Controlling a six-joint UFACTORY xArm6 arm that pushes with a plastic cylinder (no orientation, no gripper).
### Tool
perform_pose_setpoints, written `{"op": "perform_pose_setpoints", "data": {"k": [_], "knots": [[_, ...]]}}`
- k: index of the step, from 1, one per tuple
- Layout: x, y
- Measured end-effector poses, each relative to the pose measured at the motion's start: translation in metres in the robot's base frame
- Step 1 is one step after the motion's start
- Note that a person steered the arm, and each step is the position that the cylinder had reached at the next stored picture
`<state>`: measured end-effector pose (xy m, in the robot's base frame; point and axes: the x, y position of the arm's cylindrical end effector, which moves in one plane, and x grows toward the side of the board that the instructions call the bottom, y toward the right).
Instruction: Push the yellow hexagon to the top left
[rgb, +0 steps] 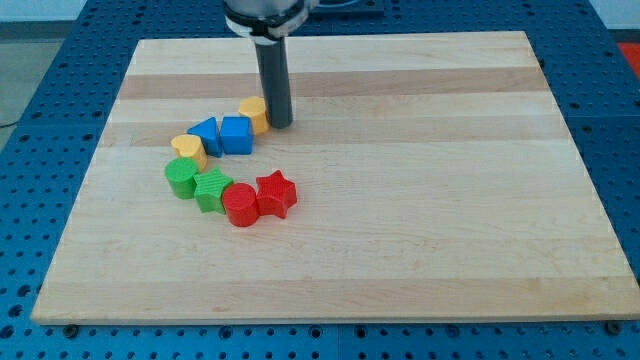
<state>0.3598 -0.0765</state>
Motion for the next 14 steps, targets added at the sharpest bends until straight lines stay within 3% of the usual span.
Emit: {"op": "perform_pose_setpoints", "data": {"k": [1, 6, 12, 14], "knots": [[-0.012, -0.007], [0.021, -0.012], [-0.073, -0.135], [-0.099, -0.148]]}}
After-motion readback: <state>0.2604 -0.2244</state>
